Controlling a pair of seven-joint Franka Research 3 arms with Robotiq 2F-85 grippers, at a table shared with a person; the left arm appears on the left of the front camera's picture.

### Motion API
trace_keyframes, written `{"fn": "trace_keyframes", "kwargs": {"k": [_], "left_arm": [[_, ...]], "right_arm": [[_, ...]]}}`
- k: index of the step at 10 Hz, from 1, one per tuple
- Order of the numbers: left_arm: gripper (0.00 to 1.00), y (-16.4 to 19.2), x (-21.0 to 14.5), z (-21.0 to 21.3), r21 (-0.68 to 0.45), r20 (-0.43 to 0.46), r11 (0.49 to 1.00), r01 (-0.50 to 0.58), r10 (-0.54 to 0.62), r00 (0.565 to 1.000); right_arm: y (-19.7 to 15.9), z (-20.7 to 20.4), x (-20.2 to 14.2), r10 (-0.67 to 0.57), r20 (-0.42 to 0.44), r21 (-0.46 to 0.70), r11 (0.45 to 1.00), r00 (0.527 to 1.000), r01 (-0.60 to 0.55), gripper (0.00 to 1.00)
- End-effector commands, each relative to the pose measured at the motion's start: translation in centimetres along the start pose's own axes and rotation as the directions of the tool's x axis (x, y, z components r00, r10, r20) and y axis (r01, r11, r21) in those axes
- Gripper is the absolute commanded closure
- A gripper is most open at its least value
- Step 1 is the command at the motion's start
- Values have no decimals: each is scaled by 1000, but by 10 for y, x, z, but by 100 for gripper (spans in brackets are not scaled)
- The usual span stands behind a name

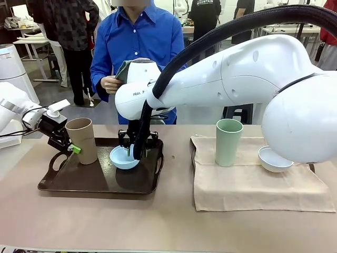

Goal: Set up a tray with a mat and arrange the tableware.
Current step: Pick up the Picnic Bowl and Reusable plastic cup from the Handle tray in front of the human's position and hold them in the air.

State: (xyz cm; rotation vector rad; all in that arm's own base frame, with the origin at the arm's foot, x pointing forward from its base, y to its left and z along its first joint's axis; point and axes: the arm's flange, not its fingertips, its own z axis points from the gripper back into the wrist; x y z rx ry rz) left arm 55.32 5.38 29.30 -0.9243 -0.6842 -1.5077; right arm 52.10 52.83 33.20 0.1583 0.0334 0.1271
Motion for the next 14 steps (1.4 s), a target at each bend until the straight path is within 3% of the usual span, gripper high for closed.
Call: {"fn": "trace_keyframes", "kwargs": {"k": [1, 2, 3, 4, 5, 6, 7, 9, 10, 12, 14], "left_arm": [[100, 3, -2, 2, -14, -14, 1000, 17, -18, 1000], [100, 3, -2, 2, -12, -16, 1000, 12, -12, 1000], [73, 5, -2, 2, -14, -22, 1000, 7, -7, 1000], [73, 6, -2, 3, -12, -22, 1000, 3, -3, 1000], [100, 6, -1, 2, -13, -23, 1000, 3, -3, 1000], [73, 6, 0, 2, -14, -23, 1000, 3, -3, 1000], [100, 6, -1, 2, -14, -24, 1000, 1, -2, 1000], [100, 8, 0, 2, -12, -26, 1000, -5, 4, 1000], [72, 7, 1, 3, -7, -36, 1000, -9, 9, 999], [72, -10, 26, 14, -17, -49, 1000, -21, 20, 999], [72, -46, 70, 32, 23, -84, 999, 25, -23, 996]], "right_arm": [[-1, -1, -3, 5, 1, -28, 1000, 1000, -5, 100], [0, 1, -7, 2, -2, -43, 999, 1000, -2, 100], [0, 5, -9, 1, 3, -48, 999, 1000, 0, 100], [-2, 8, -10, -3, 9, -54, 999, 1000, 4, 100], [-3, 10, -12, -6, 12, -57, 998, 1000, 7, 100], [-4, 10, -12, -6, 11, -60, 998, 1000, 7, 100], [-5, 10, -12, -3, 7, -58, 998, 1000, 4, 100], [-6, 10, -11, 0, 2, -58, 998, 1000, 1, 100], [-8, 11, -11, -6, 7, -64, 998, 1000, 6, 100], [-9, 38, -22, 6, -4, -17, 1000, 1000, -6, 100], [-8, 86, -53, 39, 62, -2, 999, 997, -39, 100]]}}
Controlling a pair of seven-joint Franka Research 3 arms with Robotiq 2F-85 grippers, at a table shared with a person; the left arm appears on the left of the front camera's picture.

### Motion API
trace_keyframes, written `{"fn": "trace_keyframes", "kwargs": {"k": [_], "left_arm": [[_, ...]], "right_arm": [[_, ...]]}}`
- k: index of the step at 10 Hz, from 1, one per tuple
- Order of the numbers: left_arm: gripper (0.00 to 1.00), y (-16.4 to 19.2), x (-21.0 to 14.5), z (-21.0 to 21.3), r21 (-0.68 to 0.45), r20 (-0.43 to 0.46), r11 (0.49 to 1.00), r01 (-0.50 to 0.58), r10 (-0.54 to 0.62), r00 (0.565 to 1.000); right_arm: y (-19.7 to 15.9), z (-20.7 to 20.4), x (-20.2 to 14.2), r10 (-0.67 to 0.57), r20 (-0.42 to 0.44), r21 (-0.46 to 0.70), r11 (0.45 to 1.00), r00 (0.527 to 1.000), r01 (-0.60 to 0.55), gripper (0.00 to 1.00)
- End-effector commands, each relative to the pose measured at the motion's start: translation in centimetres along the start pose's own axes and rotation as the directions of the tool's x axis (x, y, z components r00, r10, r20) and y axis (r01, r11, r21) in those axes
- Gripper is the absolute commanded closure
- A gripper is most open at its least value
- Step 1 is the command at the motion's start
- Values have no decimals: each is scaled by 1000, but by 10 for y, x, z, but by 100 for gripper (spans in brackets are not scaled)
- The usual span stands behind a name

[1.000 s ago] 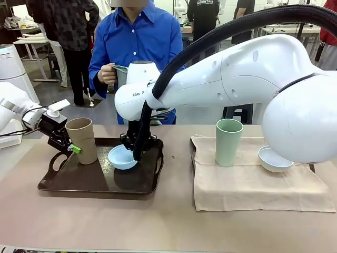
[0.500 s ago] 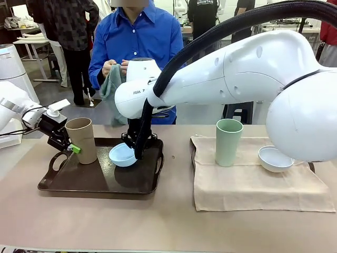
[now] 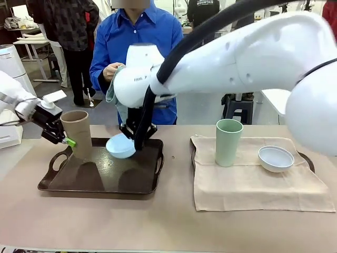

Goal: Set up a tray with a mat and arrange the tableware.
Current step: Pick up the Picnic Bowl and Reusable plastic cup from the Handle tray in front of the human's position and hold them in the air.

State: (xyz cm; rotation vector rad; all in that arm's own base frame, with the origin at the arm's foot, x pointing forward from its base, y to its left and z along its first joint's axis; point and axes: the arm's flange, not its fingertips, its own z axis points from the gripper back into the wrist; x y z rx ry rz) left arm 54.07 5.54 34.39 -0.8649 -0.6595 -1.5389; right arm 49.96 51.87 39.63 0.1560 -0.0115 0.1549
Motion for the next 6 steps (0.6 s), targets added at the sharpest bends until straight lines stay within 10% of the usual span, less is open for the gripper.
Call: {"fn": "trace_keyframes", "kwargs": {"k": [1, 6], "left_arm": [[72, -50, 51, 17, 31, -31, 999, 34, -33, 999], [72, -117, 150, 51, 124, -121, 970, 208, -193, 974]], "right_arm": [[-11, 51, -46, 13, 73, -16, 1000, 997, -12, 100], [-5, 136, -96, 10, 192, -40, 999, 981, -2, 100]]}}
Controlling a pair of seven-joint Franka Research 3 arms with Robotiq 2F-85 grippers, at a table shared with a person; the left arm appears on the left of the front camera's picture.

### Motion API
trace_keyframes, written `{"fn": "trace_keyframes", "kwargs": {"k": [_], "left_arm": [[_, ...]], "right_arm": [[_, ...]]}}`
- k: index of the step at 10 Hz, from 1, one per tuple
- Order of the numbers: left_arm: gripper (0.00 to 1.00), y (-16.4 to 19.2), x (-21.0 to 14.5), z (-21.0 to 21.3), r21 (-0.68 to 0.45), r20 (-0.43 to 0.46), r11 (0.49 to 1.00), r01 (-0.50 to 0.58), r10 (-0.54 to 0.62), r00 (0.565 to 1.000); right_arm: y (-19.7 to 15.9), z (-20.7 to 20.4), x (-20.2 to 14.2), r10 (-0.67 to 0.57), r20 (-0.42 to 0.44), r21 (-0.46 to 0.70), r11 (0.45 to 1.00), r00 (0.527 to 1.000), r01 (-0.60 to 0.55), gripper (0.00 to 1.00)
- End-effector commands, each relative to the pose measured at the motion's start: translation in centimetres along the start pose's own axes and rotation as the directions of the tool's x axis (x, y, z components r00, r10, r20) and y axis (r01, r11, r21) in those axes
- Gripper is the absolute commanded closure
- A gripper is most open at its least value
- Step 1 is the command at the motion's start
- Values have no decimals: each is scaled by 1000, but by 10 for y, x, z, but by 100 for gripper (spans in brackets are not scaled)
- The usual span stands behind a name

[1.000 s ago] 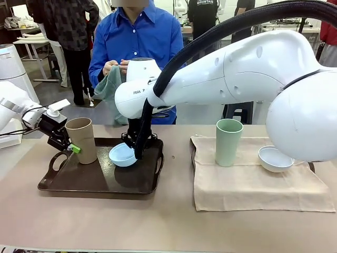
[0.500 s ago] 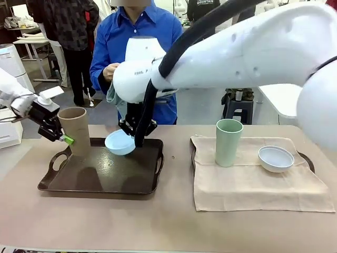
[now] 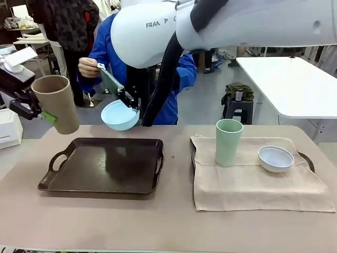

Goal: Set up a tray with a mat and arrange the tableware.
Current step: Pick up the Picnic Bowl and Reusable plastic cup from the Handle tray in front of the human's position and hold them in the air, then place the Picnic Bowl and Reusable plastic cup back onto the Handle tray in front of the human's position.

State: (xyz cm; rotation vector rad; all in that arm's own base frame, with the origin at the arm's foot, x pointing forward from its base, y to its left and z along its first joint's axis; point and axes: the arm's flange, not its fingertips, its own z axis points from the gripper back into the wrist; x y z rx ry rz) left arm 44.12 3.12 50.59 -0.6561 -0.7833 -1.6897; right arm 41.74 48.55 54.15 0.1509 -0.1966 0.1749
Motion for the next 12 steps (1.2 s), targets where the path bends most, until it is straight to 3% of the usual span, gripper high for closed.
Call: {"fn": "trace_keyframes", "kwargs": {"k": [1, 12], "left_arm": [[72, -18, 10, 0, 32, -21, 999, 16, -16, 1000], [72, -15, 20, 9, 29, -12, 999, 34, -34, 999]], "right_arm": [[-8, -5, -19, -23, 5, -11, 1000, 1000, 23, 100], [2, 5, -14, 5, -2, -1, 1000, 1000, -5, 100]]}}
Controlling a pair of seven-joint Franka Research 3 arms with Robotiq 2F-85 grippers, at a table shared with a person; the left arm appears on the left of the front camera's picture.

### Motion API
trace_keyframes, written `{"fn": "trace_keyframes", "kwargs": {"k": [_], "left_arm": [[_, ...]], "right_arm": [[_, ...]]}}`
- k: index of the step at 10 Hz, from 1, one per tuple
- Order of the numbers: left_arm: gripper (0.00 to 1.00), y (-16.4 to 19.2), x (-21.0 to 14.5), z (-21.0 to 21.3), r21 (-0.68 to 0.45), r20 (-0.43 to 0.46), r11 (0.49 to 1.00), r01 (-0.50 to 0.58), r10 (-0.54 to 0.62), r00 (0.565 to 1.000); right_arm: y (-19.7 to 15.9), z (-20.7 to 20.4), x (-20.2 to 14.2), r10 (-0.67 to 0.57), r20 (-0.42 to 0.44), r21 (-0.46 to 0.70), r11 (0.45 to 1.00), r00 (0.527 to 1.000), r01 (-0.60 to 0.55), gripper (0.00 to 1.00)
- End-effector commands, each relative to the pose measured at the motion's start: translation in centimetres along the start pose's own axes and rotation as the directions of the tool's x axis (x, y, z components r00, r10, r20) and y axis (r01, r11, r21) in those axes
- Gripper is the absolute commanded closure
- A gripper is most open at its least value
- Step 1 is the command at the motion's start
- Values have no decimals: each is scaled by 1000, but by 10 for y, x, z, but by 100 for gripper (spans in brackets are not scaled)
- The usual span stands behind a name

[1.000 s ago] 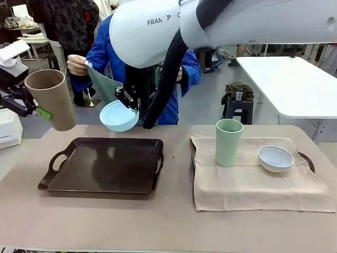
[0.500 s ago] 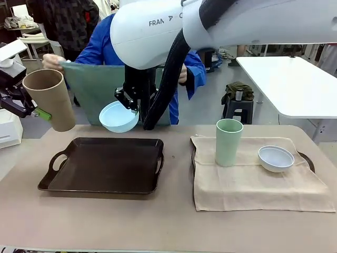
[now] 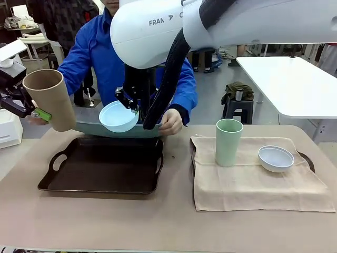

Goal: Set up a tray with a mat and arrange the tableware.
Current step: Place the Picnic Bowl and Reusable plastic cup back onto the Handle tray in front of the human's position.

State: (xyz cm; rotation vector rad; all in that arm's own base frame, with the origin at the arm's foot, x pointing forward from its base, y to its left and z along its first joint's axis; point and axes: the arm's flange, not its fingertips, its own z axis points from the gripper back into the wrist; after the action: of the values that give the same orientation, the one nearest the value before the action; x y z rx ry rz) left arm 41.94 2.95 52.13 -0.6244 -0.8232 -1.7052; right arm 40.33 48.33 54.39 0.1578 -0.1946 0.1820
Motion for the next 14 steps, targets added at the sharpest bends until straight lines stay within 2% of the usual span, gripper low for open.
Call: {"fn": "trace_keyframes", "kwargs": {"k": [1, 14], "left_arm": [[72, 3, 2, 2, -2, -11, 1000, 0, 0, 1000], [72, 3, 2, 2, -2, -11, 1000, 0, 0, 1000]], "right_arm": [[1, 0, 0, -1, 0, -9, 1000, 1000, 1, 100], [1, 0, 0, -1, 0, -9, 1000, 1000, 1, 100]]}}
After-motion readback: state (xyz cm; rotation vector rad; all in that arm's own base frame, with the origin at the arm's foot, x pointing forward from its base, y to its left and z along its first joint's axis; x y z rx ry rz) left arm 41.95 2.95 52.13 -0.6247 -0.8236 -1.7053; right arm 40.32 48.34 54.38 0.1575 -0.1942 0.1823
